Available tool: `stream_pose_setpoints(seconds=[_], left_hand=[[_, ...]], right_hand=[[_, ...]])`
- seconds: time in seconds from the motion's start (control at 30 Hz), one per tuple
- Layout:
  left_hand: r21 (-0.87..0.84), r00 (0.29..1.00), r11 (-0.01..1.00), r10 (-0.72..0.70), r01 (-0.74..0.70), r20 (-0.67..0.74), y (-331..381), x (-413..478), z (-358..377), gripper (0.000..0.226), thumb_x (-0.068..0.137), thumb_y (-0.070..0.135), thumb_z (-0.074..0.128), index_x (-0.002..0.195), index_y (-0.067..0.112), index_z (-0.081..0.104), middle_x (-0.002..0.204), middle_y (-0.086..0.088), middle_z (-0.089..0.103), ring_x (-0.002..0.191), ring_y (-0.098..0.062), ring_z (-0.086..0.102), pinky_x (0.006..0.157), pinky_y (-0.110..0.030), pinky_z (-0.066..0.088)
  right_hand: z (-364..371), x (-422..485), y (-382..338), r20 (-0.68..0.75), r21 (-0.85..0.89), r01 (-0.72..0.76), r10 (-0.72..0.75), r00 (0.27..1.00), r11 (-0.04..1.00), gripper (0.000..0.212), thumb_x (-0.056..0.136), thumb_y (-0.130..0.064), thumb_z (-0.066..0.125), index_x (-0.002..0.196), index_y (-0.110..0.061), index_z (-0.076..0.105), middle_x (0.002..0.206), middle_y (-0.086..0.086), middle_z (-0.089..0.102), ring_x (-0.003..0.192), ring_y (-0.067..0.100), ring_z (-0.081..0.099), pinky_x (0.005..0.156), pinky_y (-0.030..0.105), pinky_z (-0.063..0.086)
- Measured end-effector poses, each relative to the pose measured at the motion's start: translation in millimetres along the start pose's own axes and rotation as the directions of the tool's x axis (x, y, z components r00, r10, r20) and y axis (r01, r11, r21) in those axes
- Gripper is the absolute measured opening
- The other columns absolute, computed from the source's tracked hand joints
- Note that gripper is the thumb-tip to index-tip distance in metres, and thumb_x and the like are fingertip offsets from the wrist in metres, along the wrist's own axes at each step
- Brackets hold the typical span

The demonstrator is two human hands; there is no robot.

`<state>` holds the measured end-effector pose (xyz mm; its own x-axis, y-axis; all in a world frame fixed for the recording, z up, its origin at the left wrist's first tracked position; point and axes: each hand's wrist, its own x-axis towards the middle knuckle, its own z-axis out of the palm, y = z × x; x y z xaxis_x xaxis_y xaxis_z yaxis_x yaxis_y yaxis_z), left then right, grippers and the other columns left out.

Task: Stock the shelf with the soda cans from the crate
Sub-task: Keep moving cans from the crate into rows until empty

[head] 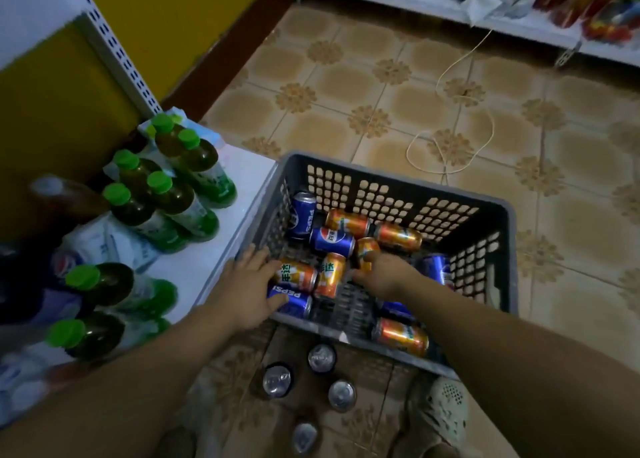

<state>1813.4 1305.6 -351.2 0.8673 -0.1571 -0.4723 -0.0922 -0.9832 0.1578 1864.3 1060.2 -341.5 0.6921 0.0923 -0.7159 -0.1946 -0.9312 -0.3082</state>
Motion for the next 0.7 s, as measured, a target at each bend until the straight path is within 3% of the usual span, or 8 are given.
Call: stream_pose_setpoints(seconds=[0.13,0.23,0.3,0.4,0.47,0.53,0.63,0.7], left_hand=[[-0.006,0.999,1.000,-0.031,0.031,-0.020,-21.2,27.1,28.4,0.086,0.078,0.074,0.029,0.152,0.033,0.015,0.162,0.002,-0.006,0.145,-0.018,-0.021,0.118,-0.048,-0.006],[0.033,0.996,0.999,-0.029,0.032,-0.080,-24.9,31.1,45.6,0.088,0.074,0.078,0.014,0.151,0.036,0.019,0.162,0.007,-0.002,0.141,-0.015,-0.030,0.117,-0.049,-0.005],[0.010,0.982,1.000,0.008,-0.006,-0.187,-27.4,32.3,53.2,0.087,0.073,0.077,0.017,0.145,0.033,0.037,0.159,0.005,0.021,0.144,-0.016,-0.020,0.116,-0.047,0.003],[-0.025,0.893,0.989,0.118,-0.143,-0.435,-34.4,33.2,67.8,0.065,0.078,0.063,0.044,0.119,0.019,0.069,0.131,-0.002,0.061,0.145,-0.021,0.012,0.104,-0.041,0.024],[-0.025,0.840,0.980,0.158,-0.200,-0.519,-38.4,35.0,76.0,0.056,0.077,0.055,0.054,0.111,0.014,0.073,0.121,-0.003,0.067,0.143,-0.022,0.020,0.097,-0.040,0.031],[-0.043,0.831,0.977,0.154,-0.208,-0.535,-39.4,36.5,79.7,0.053,0.077,0.052,0.057,0.109,0.014,0.074,0.118,-0.002,0.069,0.143,-0.023,0.022,0.093,-0.038,0.033],[-0.055,0.837,0.980,0.136,-0.193,-0.529,-41.5,36.6,82.8,0.052,0.077,0.053,0.056,0.109,0.016,0.074,0.117,0.002,0.069,0.144,-0.025,0.023,0.089,-0.036,0.034],[-0.039,0.887,0.990,0.101,-0.133,-0.451,-38.8,36.0,76.4,0.061,0.077,0.060,0.046,0.116,0.020,0.070,0.125,0.005,0.065,0.147,-0.022,0.013,0.094,-0.038,0.035]], right_hand=[[34.7,65.0,-6.6,0.037,0.063,-0.043,0.041,0.998,0.997,0.066,0.093,-0.054,0.050,0.145,-0.015,0.037,0.134,0.012,0.053,0.117,0.027,0.054,0.096,0.038,0.046],[59.3,103.8,-13.7,0.036,0.115,-0.078,0.075,0.997,0.990,0.071,0.096,-0.052,0.049,0.147,-0.007,0.031,0.144,0.017,0.045,0.126,0.032,0.048,0.097,0.036,0.042],[73.6,126.3,-19.3,0.054,0.211,-0.146,0.138,0.989,0.967,0.074,0.096,-0.049,0.051,0.148,-0.002,0.026,0.143,0.019,0.045,0.125,0.033,0.049,0.096,0.037,0.042],[95.5,157.3,-24.5,0.079,0.406,-0.268,0.259,0.963,0.874,0.086,0.092,-0.051,0.057,0.149,0.001,0.017,0.133,0.019,0.049,0.109,0.033,0.056,0.082,0.037,0.046],[108.9,173.0,-25.8,0.072,0.493,-0.356,0.371,0.926,0.794,0.100,0.086,-0.056,0.063,0.151,-0.004,0.008,0.142,0.023,0.040,0.118,0.039,0.051,0.089,0.044,0.048],[118.1,181.6,-20.9,0.077,0.567,-0.402,0.440,0.895,0.719,0.104,0.083,-0.048,0.071,0.152,-0.010,0.002,0.147,0.023,0.035,0.126,0.042,0.045,0.099,0.051,0.042],[125.3,177.5,-7.2,0.077,0.605,-0.371,0.413,0.908,0.704,0.092,0.083,-0.032,0.075,0.148,-0.009,0.014,0.139,0.020,0.044,0.120,0.039,0.051,0.097,0.051,0.047],[122.3,162.5,-4.3,0.038,0.618,-0.309,0.365,0.930,0.723,0.085,0.082,-0.030,0.076,0.143,-0.010,0.021,0.133,0.015,0.049,0.114,0.036,0.055,0.092,0.047,0.049]])
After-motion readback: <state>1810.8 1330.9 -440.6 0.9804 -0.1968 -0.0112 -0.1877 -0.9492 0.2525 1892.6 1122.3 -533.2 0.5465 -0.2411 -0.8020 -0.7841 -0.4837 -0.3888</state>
